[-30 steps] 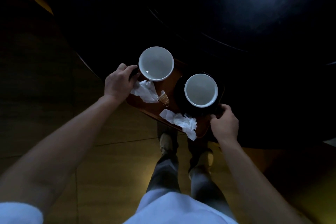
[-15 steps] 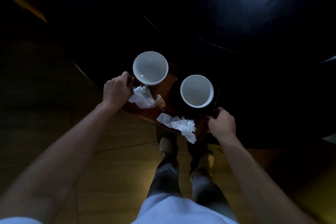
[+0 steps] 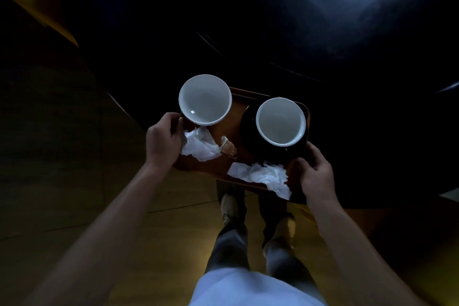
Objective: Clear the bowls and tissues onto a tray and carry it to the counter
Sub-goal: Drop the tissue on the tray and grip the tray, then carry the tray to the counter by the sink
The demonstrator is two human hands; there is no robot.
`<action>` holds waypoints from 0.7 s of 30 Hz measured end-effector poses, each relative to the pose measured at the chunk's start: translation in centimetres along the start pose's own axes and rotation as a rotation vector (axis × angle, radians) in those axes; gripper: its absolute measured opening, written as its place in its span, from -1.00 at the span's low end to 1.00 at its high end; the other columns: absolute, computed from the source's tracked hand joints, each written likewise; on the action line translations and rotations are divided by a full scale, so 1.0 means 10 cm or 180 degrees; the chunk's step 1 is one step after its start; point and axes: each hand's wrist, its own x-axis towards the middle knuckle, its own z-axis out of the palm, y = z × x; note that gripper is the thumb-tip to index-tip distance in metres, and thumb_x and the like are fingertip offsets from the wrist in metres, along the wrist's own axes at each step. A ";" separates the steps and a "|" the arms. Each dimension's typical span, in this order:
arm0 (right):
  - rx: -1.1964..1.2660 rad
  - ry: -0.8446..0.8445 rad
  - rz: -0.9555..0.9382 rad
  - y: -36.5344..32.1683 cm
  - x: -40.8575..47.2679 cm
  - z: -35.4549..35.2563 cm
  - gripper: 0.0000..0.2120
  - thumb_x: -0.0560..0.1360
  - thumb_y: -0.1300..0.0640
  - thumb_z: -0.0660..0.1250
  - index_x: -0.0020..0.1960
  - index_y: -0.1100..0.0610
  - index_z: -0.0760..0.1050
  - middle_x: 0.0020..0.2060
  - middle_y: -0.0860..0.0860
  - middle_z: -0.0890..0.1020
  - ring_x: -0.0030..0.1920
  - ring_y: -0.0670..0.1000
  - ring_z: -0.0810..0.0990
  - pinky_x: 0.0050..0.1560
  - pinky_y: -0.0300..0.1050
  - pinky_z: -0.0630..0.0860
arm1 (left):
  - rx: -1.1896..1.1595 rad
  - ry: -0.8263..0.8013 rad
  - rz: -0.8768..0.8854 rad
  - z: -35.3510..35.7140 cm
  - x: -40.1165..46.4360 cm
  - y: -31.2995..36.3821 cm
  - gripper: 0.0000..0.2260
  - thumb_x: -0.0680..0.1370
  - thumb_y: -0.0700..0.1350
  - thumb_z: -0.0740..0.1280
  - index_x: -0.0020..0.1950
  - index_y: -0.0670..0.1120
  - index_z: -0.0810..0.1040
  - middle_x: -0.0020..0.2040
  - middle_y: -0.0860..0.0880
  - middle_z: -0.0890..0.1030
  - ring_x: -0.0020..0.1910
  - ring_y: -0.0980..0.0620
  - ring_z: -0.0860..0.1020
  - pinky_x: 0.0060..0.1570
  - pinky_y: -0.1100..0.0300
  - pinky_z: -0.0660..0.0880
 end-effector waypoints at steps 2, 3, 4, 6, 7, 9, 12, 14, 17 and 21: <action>0.0387 -0.0048 -0.0028 -0.08 -0.06 -0.08 -0.59 0.64 0.31 0.24 0.43 0.02 0.46 0.20 0.07 0.64 0.20 0.03 0.63 0.21 0.05 0.59 | -0.0332 0.0003 -0.0140 -0.05 -0.09 0.15 -0.73 0.65 -0.23 0.30 0.36 -0.20 0.54 0.04 -0.14 0.69 -0.11 -0.06 0.69 -0.10 0.05 0.67; 0.0505 -0.0073 -0.0036 -0.11 -0.10 -0.13 -0.59 0.64 0.31 0.23 0.44 0.03 0.45 0.20 0.08 0.64 0.19 0.04 0.63 0.19 0.02 0.59 | -0.0496 -0.0011 -0.0194 -0.08 -0.14 0.23 -0.69 0.65 -0.27 0.28 0.41 -0.17 0.51 0.07 -0.13 0.68 -0.10 -0.04 0.68 -0.08 0.11 0.66; 0.0609 -0.0092 -0.0065 -0.14 -0.12 -0.18 -0.58 0.64 0.31 0.22 0.45 0.04 0.45 0.20 0.09 0.64 0.19 0.05 0.64 0.15 -0.01 0.59 | -0.0632 -0.0022 -0.0269 -0.11 -0.17 0.32 -0.64 0.65 -0.30 0.26 0.45 -0.15 0.48 0.06 -0.10 0.68 -0.12 0.00 0.67 -0.11 0.20 0.65; 0.0745 -0.0085 -0.0162 -0.19 -0.14 -0.25 -0.58 0.65 0.31 0.21 0.47 0.06 0.43 0.20 0.10 0.64 0.18 0.06 0.64 0.09 -0.06 0.59 | -0.0805 -0.0025 -0.0439 -0.19 -0.23 0.46 -0.58 0.65 -0.34 0.22 0.50 -0.11 0.44 -0.03 -0.04 0.65 -0.25 0.07 0.63 -0.25 0.30 0.61; 0.0723 -0.0053 -0.0249 -0.23 -0.17 -0.29 -0.58 0.66 0.30 0.20 0.48 0.04 0.42 0.20 0.09 0.64 0.16 0.04 0.64 0.05 -0.09 0.58 | -0.0866 -0.0004 -0.0495 -0.22 -0.26 0.52 -0.58 0.65 -0.33 0.22 0.50 -0.09 0.43 -0.06 0.00 0.65 -0.28 0.07 0.62 -0.29 0.27 0.60; 0.0496 0.0030 -0.0507 -0.31 -0.24 -0.35 -0.57 0.68 0.23 0.19 0.50 -0.06 0.38 0.22 -0.01 0.63 0.14 -0.07 0.62 0.03 -0.16 0.56 | -0.0993 0.0062 -0.0576 -0.28 -0.32 0.65 -0.60 0.66 -0.29 0.25 0.49 -0.05 0.44 -0.04 -0.02 0.67 -0.25 0.02 0.64 -0.26 0.17 0.63; 0.0242 -0.0089 -0.0862 -0.40 -0.35 -0.47 -0.53 0.70 0.19 0.16 0.55 -0.15 0.28 0.33 -0.26 0.50 0.27 -0.34 0.49 0.20 -0.30 0.48 | -0.1258 0.0168 -0.0638 -0.40 -0.38 0.81 -0.62 0.66 -0.23 0.29 0.47 0.00 0.46 0.06 -0.03 0.68 -0.13 0.05 0.67 -0.15 0.17 0.65; 0.0223 -0.0203 -0.0955 -0.46 -0.40 -0.57 -0.52 0.70 0.20 0.17 0.55 -0.15 0.28 0.37 -0.28 0.47 0.34 -0.34 0.44 0.29 -0.27 0.43 | -0.1279 0.0192 -0.0579 -0.50 -0.43 0.93 -0.63 0.66 -0.20 0.30 0.46 0.00 0.47 0.01 0.11 0.65 -0.12 0.16 0.67 -0.16 0.27 0.64; 0.0233 -0.0307 -0.1103 -0.53 -0.50 -0.74 -0.51 0.68 0.20 0.21 0.55 -0.11 0.29 0.36 -0.23 0.51 0.35 -0.29 0.47 0.28 -0.29 0.47 | -0.1225 0.0213 -0.0581 -0.60 -0.54 1.03 -0.62 0.64 -0.20 0.32 0.47 -0.03 0.48 -0.04 0.06 0.64 -0.16 0.10 0.68 -0.18 0.20 0.67; -0.0175 -0.0322 -0.1348 -0.57 -0.52 -0.91 -0.48 0.67 0.18 0.26 0.57 -0.09 0.25 0.22 -0.23 0.61 0.14 -0.19 0.64 0.08 -0.22 0.59 | -0.1168 0.0194 -0.0626 -0.71 -0.62 1.11 -0.58 0.64 -0.24 0.30 0.50 -0.02 0.44 0.02 -0.15 0.64 -0.13 -0.16 0.67 -0.19 0.03 0.67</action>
